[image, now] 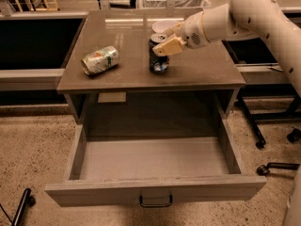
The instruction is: Place pepsi can into top drawer
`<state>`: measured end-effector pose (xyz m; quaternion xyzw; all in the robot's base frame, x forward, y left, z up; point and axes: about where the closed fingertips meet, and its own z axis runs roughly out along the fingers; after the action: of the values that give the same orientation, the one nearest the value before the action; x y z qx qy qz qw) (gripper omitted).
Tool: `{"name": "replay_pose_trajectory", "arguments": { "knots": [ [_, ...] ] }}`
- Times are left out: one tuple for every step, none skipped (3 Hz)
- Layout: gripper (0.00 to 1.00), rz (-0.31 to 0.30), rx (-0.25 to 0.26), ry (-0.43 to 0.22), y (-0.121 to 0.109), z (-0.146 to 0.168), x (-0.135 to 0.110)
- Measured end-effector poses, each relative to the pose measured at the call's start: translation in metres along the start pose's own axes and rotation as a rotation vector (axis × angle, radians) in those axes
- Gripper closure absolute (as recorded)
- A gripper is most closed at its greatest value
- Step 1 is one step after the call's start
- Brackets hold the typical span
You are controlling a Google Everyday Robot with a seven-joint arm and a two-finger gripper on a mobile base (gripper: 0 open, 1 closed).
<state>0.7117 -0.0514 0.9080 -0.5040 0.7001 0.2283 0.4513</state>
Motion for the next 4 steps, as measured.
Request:
{"name": "replay_pose_trajectory", "arguments": {
  "knots": [
    [0.88,0.000,0.000,0.000,0.000,0.000,0.000],
    [1.00,-0.037,-0.048,-0.075,0.008,0.002,-0.011],
    [1.00,-0.148,-0.173,-0.120,0.052,0.005,-0.041],
    [1.00,-0.230,-0.269,-0.096,0.109,-0.008,-0.062]
  ]
}}
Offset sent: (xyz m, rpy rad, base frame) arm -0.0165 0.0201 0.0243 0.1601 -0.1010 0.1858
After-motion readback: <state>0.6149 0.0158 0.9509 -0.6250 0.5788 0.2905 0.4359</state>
